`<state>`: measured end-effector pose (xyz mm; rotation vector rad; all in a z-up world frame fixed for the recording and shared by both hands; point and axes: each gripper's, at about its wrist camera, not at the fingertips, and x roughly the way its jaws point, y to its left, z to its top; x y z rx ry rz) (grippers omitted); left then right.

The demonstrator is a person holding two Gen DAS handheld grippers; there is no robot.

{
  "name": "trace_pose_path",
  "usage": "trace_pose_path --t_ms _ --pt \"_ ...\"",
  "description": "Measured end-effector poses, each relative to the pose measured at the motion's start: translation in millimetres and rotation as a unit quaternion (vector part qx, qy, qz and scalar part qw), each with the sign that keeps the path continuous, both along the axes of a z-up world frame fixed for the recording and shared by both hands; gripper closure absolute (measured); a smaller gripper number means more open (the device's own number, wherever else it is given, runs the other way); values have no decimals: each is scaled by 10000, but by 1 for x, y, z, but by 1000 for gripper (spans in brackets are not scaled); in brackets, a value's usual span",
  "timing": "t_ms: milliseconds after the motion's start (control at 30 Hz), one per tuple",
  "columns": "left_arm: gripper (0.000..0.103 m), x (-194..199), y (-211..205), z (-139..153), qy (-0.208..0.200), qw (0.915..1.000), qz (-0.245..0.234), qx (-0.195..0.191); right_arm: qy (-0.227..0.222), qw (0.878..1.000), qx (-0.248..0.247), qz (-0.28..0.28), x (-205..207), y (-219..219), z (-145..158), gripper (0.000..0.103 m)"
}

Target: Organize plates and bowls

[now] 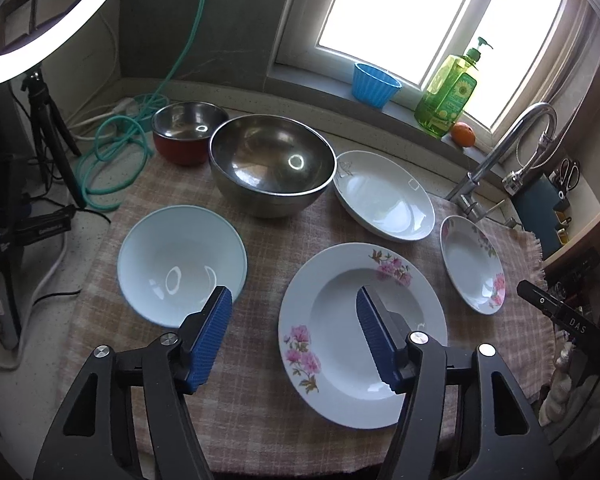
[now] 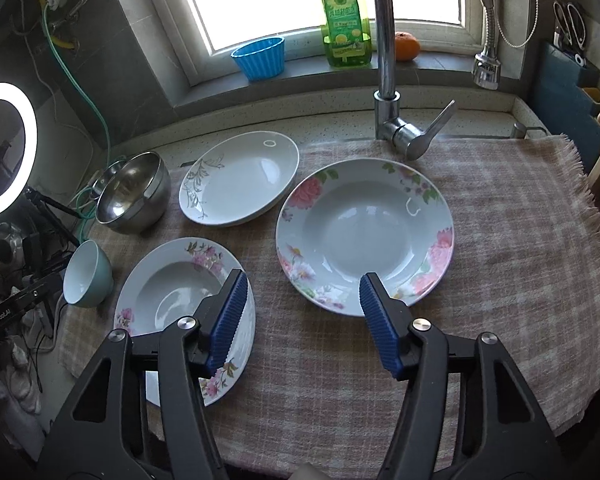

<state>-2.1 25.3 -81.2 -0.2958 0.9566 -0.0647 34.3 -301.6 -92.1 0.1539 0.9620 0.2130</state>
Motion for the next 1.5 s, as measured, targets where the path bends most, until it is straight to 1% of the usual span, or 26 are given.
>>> trace_pose_path --t_ms 67,100,167,200,267,333,367,533,600,667,767,833,967,1033,1100,1133,1267,1500 --pt "49 -2 -2 -8 153 9997 -101 -164 225 9995 179 132 0 2 -13 45" --pt "49 -2 -2 -13 243 9993 -129 -269 336 9989 259 194 0 3 -19 45" --pt "50 -3 -3 -22 422 9979 -171 -464 570 9972 392 284 2 5 -31 48" --pt "53 -3 -4 -27 509 9971 -193 -541 674 9961 473 313 3 5 -37 49" --pt "55 -4 -5 -35 639 9957 -200 -640 852 9936 637 366 5 6 -48 52" --pt "57 -3 -4 -42 749 9941 -185 -761 1040 9909 778 364 7 7 -57 59" --pt "58 -2 -3 -45 805 9933 -178 -808 1130 9893 852 366 8 8 -62 59" --pt "61 5 2 -62 984 9898 -90 -1023 1305 9857 975 424 12 12 -76 65" --pt "65 10 6 -69 1064 9873 -28 -1183 1363 9841 1043 456 15 15 -79 67" --pt "66 13 8 -72 1089 9857 0 -1288 1414 9824 1114 491 17 19 -82 68" --pt "68 17 8 -76 1107 9852 -9 -1308 1458 9811 1157 527 21 23 -85 71" --pt "70 18 8 -79 1129 9846 -29 -1335 1512 9798 1189 550 24 26 -90 76" --pt "71 21 8 -82 1142 9845 -26 -1334 1628 9765 1287 585 29 30 -97 80" --pt "74 21 10 -85 1160 9840 -11 -1355 1676 9750 1332 587 30 30 -101 81" --pt "79 22 12 -86 1164 9839 -10 -1359 1701 9733 1416 601 31 31 -103 82" --pt "80 22 12 -87 1168 9838 -6 -1362 1705 9729 1438 618 32 31 -104 84" --pt "80 24 11 -88 1191 9832 -9 -1383 1689 9731 1396 708 33 36 -104 86" --pt "80 23 4 -87 1183 9861 -86 -1160 1633 9755 1282 728 30 38 -100 86"
